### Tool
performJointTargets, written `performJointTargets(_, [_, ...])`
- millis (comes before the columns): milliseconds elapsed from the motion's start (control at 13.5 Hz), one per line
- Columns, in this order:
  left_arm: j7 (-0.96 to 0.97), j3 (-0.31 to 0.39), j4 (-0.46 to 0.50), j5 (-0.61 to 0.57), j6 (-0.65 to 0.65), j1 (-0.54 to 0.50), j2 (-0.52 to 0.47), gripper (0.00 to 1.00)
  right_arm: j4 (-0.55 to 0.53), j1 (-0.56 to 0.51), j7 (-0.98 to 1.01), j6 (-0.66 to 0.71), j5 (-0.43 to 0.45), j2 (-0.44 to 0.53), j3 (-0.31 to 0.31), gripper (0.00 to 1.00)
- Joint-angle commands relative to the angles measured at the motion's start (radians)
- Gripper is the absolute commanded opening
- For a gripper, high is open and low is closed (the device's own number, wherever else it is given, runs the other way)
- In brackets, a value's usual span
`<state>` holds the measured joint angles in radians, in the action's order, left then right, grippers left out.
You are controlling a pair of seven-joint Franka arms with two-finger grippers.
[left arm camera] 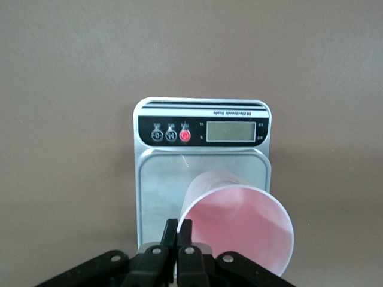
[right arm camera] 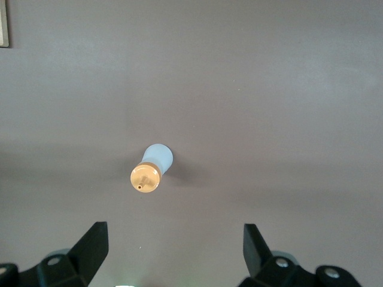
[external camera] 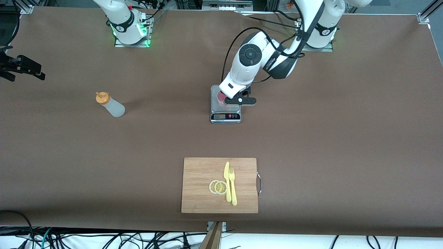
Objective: Add sauce to pink cup with both arms
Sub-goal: 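Release the cup on the scale while the right gripper reaches the bottle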
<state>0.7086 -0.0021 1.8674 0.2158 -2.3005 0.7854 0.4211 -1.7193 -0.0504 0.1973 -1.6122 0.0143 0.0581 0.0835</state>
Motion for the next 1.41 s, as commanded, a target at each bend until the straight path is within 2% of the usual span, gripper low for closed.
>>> performJointTargets(0, [0.011,0.016,0.041,0.027,-0.054,0.023,-0.002,0.0,0.007,-0.008,0.001,0.003,-0.007,-0.001,-0.001,1.0])
performJointTargets(148, [0.012,0.016,0.068,0.027,-0.095,0.025,0.002,0.0,0.01,-0.006,0.017,0.003,0.006,-0.012,-0.002,1.0])
performJointTargets(445, [0.017,0.016,0.07,0.027,-0.097,0.025,0.004,0.0,0.009,-0.005,0.021,0.003,0.004,-0.012,-0.005,1.0])
performJointTargets(593, [0.025,0.016,0.065,0.027,-0.093,0.025,0.004,0.19,0.009,-0.005,0.021,0.003,0.004,-0.014,-0.005,1.0])
performJointTargets(668, [0.031,0.016,0.062,0.027,-0.09,0.025,0.004,0.44,0.01,-0.005,0.014,0.009,0.0,-0.009,-0.005,1.0])
performJointTargets(742, [0.034,0.016,0.062,0.027,-0.088,0.023,0.002,0.99,0.014,-0.005,0.007,0.044,-0.002,-0.007,-0.004,1.0])
performJointTargets(1039, [0.037,0.016,0.056,0.027,-0.08,0.023,-0.018,1.0,0.008,-0.006,0.057,0.084,-0.019,-0.017,-0.004,1.0])
performJointTargets(1187, [0.035,0.017,0.047,0.051,-0.045,0.02,-0.048,1.0,-0.029,-0.019,0.216,0.092,-0.025,0.008,-0.004,1.0])
performJointTargets(1335, [0.031,0.033,-0.014,0.053,0.074,0.006,-0.07,1.0,-0.083,-0.054,0.405,0.078,-0.056,0.019,-0.004,1.0])
